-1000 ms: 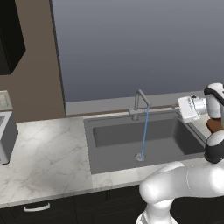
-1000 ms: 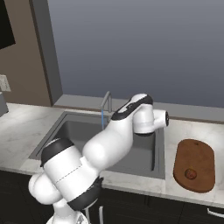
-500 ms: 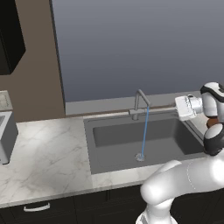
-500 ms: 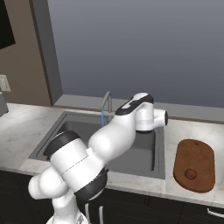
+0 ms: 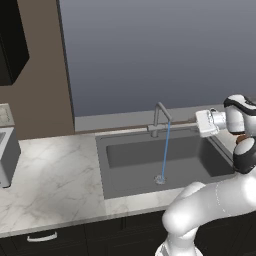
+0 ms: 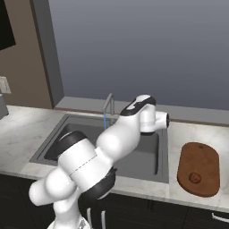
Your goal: Pick the pear from the sink and place it on the cutting board to airdry. Then turn off the sink faucet.
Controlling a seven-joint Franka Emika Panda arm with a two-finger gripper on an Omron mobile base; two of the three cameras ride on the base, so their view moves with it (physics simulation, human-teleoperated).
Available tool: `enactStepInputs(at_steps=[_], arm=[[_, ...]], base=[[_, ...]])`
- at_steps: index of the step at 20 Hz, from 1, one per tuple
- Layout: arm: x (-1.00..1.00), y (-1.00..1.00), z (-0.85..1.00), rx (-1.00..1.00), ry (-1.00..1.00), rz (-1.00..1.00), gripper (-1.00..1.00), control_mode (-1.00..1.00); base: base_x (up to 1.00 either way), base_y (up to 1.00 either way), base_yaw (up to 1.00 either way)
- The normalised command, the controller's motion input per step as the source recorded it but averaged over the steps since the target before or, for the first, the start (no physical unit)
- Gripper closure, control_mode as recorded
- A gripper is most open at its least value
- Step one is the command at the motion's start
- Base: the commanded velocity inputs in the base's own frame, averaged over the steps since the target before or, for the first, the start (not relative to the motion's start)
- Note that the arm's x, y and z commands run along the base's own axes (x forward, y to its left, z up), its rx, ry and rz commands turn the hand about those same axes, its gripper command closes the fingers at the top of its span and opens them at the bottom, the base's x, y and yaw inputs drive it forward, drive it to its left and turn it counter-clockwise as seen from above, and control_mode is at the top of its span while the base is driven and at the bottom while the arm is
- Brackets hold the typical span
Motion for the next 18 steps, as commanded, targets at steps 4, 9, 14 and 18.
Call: enactStepInputs(at_steps=[4, 9, 14, 18], arm=[[0.24, 0.09, -0.10, 0.02, 0.00, 0.00, -1.00, -1.00], [0.25, 0.01, -0.11, 0.02, 0.00, 0.00, -1.00, -1.00], [0.23, 0.00, -0.11, 0.03, 0.00, 0.01, -1.00, -1.00], [0.19, -0.05, -0.11, 0.04, 0.00, 0.00, -1.00, -1.00]], base=[[0.00, 0.00, 0.00], [0.00, 0.00, 0.00], [0.00, 0.00, 0.00], [0.00, 0.00, 0.00]])
